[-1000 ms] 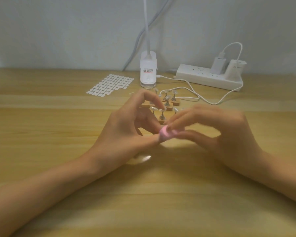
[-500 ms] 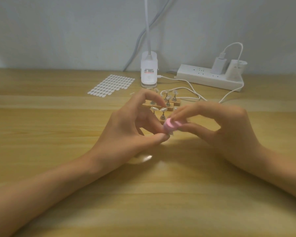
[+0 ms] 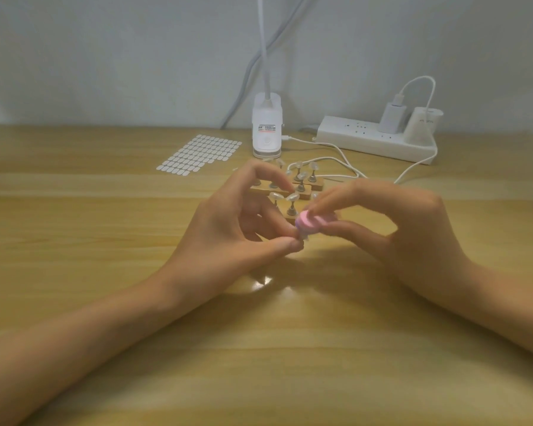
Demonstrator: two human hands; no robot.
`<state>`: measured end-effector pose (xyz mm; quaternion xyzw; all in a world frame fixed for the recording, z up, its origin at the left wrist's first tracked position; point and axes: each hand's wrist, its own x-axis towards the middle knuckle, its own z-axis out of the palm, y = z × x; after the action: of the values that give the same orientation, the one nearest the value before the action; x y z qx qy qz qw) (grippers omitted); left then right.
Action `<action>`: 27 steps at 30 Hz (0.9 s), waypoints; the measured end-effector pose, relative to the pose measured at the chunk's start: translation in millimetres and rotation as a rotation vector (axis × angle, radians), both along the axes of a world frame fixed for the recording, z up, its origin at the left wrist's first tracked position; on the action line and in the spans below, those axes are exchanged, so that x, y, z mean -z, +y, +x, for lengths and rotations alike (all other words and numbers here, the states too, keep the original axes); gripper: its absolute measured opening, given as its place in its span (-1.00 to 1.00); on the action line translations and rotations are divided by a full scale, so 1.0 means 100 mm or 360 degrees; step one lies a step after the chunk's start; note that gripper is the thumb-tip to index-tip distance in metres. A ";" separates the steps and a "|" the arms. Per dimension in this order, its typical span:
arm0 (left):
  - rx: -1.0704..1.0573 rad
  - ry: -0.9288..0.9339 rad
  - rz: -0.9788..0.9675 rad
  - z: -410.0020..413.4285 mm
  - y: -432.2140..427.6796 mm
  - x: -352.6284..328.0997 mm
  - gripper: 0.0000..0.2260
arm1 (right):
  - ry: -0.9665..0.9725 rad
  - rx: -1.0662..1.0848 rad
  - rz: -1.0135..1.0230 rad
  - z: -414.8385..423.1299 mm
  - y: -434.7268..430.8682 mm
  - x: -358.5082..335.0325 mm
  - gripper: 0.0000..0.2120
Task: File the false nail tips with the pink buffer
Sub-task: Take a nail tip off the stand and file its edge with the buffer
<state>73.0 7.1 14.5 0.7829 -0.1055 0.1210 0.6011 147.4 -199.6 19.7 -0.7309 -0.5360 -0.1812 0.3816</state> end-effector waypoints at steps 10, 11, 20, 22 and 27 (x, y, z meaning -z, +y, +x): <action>0.0030 -0.0015 0.0028 -0.01 -0.01 -0.01 -0.57 | -0.0066 -0.0018 -0.0003 0.07 0.01 0.02 -0.93; 0.0037 -0.0017 0.0030 -0.01 -0.01 0.00 -0.57 | -0.0040 -0.0006 0.0016 0.07 -0.01 0.02 -0.92; 0.0014 -0.0025 -0.0032 0.00 -0.01 0.00 -0.60 | -0.0055 -0.0066 0.0009 0.03 -0.01 0.03 -0.88; 0.0007 -0.0025 -0.0027 -0.01 -0.01 0.00 -0.58 | -0.0054 -0.0068 0.0027 0.02 -0.01 0.02 -0.87; 0.0003 -0.0039 -0.0009 0.01 0.00 0.00 -0.59 | -0.0102 -0.0103 -0.0001 0.02 0.00 0.02 -0.88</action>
<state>74.1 7.4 14.5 0.7795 -0.1132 0.1304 0.6021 149.6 -199.3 17.3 -0.7072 -0.5714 -0.1918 0.3696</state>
